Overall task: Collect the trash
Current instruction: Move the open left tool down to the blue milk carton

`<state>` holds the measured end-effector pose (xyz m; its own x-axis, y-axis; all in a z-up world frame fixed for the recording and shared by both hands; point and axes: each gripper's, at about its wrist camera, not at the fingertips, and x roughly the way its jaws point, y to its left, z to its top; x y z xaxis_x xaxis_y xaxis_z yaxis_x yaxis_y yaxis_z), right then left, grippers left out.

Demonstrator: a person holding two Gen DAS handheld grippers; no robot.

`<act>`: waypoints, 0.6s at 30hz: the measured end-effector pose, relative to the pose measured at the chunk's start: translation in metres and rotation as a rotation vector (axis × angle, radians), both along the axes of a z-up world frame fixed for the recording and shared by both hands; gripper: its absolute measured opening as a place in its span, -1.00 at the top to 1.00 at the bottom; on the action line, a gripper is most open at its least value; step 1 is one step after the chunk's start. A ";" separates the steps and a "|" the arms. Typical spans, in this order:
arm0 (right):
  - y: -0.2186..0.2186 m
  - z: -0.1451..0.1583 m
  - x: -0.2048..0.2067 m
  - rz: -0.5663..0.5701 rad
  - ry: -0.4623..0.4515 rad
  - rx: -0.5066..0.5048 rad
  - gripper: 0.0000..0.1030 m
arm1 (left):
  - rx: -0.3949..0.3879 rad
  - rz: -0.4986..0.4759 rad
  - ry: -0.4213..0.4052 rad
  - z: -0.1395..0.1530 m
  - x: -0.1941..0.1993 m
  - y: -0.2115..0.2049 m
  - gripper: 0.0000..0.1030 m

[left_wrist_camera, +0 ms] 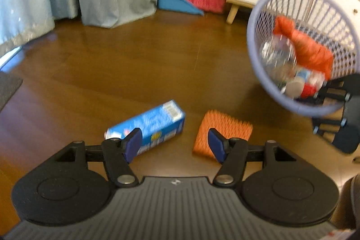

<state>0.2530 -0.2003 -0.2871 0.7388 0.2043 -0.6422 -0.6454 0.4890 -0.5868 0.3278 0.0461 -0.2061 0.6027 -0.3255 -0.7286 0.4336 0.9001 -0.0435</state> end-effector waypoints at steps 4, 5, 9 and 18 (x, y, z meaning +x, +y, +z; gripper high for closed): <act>0.000 -0.001 0.000 0.002 -0.002 -0.004 0.90 | 0.046 -0.010 -0.007 -0.013 -0.003 0.005 -0.19; 0.000 -0.001 -0.001 0.004 -0.003 -0.007 0.90 | 0.055 -0.007 -0.009 -0.014 -0.002 0.006 -0.19; 0.000 -0.002 -0.001 0.005 -0.004 -0.009 0.90 | 0.096 0.011 -0.037 -0.019 0.008 0.012 -0.29; -0.002 -0.007 -0.001 0.013 -0.007 -0.028 0.90 | 0.239 -0.107 -0.089 -0.044 0.042 0.005 -0.42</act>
